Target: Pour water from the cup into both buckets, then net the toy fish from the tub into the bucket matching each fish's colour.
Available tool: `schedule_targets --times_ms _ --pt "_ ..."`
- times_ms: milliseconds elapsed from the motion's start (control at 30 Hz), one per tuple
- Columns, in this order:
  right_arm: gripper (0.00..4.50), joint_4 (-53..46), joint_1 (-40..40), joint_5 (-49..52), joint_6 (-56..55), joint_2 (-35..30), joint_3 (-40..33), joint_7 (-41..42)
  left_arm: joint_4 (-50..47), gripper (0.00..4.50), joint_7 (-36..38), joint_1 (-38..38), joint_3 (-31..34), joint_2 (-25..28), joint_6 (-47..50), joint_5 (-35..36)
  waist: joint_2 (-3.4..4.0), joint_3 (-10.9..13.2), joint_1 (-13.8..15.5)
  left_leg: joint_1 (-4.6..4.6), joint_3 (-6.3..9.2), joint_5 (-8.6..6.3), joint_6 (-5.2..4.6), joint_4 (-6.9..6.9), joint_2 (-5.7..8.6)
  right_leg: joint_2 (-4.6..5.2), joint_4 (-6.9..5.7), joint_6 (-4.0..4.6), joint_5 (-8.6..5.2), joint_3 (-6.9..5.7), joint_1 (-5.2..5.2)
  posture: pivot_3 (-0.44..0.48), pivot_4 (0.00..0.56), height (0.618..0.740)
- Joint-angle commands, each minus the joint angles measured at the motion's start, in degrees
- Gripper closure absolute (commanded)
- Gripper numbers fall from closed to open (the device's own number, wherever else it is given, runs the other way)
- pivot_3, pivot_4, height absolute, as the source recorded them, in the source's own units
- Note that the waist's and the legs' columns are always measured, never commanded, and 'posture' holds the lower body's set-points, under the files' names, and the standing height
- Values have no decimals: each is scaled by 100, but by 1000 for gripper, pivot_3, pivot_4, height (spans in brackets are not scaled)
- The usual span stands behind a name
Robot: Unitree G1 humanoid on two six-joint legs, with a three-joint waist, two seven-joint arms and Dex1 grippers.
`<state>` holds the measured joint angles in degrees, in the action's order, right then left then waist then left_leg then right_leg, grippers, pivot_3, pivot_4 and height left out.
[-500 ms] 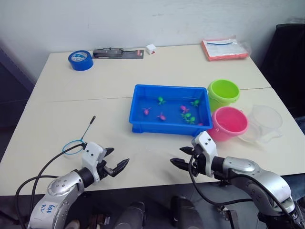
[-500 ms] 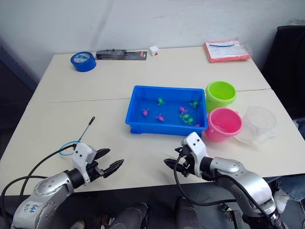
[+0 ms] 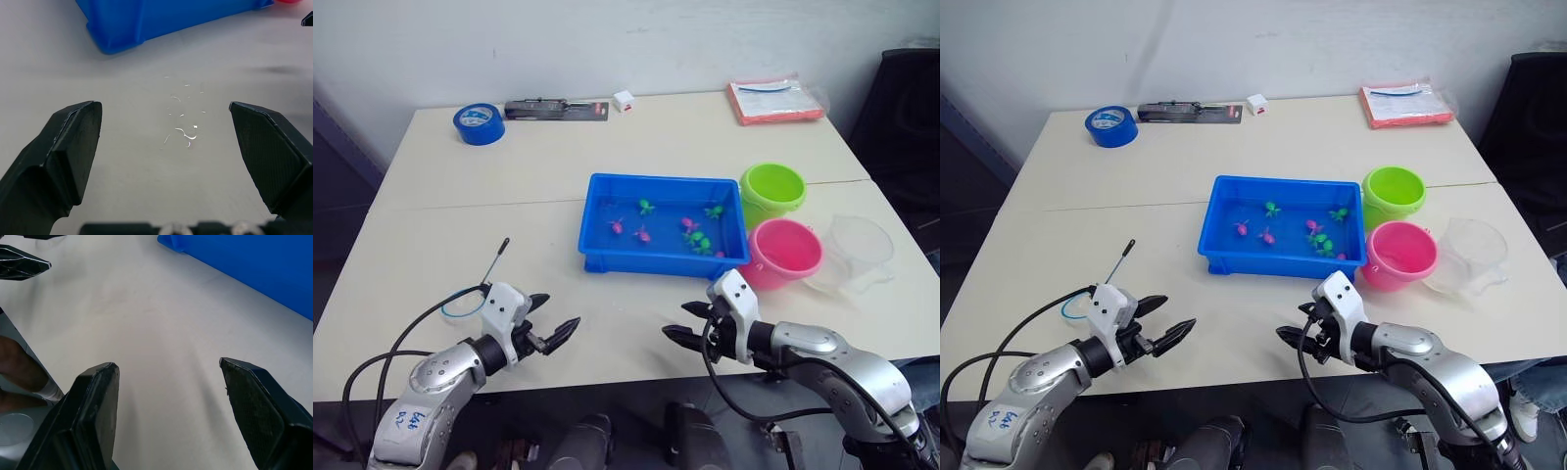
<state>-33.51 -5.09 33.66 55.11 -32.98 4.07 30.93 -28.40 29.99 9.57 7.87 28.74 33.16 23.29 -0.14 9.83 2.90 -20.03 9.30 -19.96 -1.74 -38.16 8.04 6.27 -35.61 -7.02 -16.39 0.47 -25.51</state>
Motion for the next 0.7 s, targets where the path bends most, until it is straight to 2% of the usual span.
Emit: schedule_targets --times_ms 33,167,300,433,567,600,700 --pt "0 -90 18 60 -81 21 -108 6 -53 25 99 -12 50 93 -122 6 0 0 -1 0 0 0 0 0 0 0 0 0 0 0 0 0 150 740" --pt "0 -97 20 68 -33 17 -93 -4 -16 25 259 -86 13 303 -97 -35 0 0 0 0 0 0 0 0 0 0 0 0 0 0 0 0 150 740" --pt "0 -175 105 149 142 -68 -307 -76 12 25 869 -385 55 816 -159 109 0 0 3 -1 2 0 0 0 0 0 0 0 0 0 0 0 150 740" --pt "0 -460 482 374 479 -371 -1047 -136 265 25 1668 -1077 -21 1295 -74 451 0 0 44 -6 4 -1 -2 -2 2 2 5 0 0 -1 0 0 150 740" --pt "0 -665 1076 389 455 -555 -1784 -160 752 25 2318 -1805 -572 1629 -140 297 0 0 35 -6 5 -1 -3 1 4 4 8 0 0 -3 0 0 150 740" --pt "0 -698 1190 354 432 -586 -1857 -173 853 25 2415 -1904 -651 1631 -210 271 0 0 16 -5 4 -1 -3 2 4 3 6 0 0 -3 0 0 150 740" --pt "0 -937 1931 147 952 -294 -3102 -895 1810 25 2982 -3223 -1322 1262 -501 90 0 1 86 -7 1 -1 -3 0 2 2 4 -1 1 -5 -1 0 150 740"
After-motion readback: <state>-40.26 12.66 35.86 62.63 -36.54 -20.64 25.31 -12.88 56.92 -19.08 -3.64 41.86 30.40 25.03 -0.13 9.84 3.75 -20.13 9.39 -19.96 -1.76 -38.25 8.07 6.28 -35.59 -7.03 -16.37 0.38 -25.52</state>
